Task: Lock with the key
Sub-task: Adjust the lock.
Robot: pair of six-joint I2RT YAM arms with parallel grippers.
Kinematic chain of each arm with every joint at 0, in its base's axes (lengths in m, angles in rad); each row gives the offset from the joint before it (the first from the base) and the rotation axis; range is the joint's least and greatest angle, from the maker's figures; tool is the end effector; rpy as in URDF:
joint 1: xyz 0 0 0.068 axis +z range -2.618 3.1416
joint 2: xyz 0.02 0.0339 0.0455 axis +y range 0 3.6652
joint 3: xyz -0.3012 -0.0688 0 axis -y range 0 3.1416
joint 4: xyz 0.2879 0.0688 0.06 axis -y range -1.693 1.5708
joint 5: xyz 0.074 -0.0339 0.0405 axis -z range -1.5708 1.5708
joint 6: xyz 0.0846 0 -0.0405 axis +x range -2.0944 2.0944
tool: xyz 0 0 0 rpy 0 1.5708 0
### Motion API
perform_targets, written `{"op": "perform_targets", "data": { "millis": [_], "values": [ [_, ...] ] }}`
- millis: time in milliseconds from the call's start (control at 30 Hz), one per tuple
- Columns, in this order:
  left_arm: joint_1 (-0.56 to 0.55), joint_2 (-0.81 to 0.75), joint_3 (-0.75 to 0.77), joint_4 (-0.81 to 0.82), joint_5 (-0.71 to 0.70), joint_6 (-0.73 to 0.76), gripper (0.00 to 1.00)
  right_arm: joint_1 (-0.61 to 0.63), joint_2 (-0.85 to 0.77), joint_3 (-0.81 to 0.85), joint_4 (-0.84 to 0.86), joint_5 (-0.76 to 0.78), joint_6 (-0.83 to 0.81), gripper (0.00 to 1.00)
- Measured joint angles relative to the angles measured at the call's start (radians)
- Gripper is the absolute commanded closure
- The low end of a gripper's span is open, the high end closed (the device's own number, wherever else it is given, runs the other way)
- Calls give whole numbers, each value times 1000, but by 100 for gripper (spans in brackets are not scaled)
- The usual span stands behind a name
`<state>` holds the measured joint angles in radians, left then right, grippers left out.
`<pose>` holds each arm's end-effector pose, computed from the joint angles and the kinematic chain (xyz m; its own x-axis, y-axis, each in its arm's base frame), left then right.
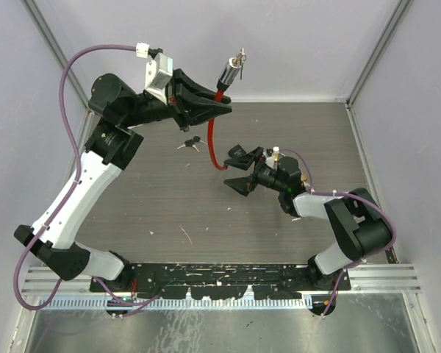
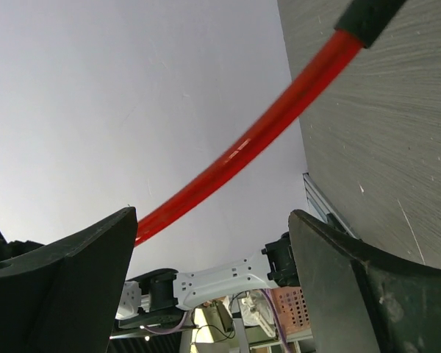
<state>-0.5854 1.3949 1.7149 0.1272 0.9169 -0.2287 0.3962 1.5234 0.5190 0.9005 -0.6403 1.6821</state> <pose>0.2420 -0.2410 0.6118 0.1396 -0.2580 -0.9560 0.9900 0.0545 0.1299 0.3052 0.1824 0.1889 -0.8417 0.5118 0.1721 0.1904 -0.0169 0.9816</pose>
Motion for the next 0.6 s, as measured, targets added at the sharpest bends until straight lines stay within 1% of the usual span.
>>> {"op": "perform_targets", "data": {
  "millis": [233, 267, 333, 433, 600],
  "values": [
    [-26, 24, 22, 19, -24, 9, 100, 18, 84, 26, -6, 7, 29, 11],
    [-32, 27, 23, 19, -27, 9, 100, 20, 102, 33, -1, 11, 39, 9],
    [-45, 36, 26, 19, -31, 9, 100, 22, 143, 51, 22, 21, 63, 0],
    [-61, 43, 31, 19, -36, 9, 100, 29, 194, 82, 63, 40, 100, 0],
    [-85, 43, 40, 29, -40, 9, 100, 44, 231, 121, 107, 76, 146, 0]
  ]
}}
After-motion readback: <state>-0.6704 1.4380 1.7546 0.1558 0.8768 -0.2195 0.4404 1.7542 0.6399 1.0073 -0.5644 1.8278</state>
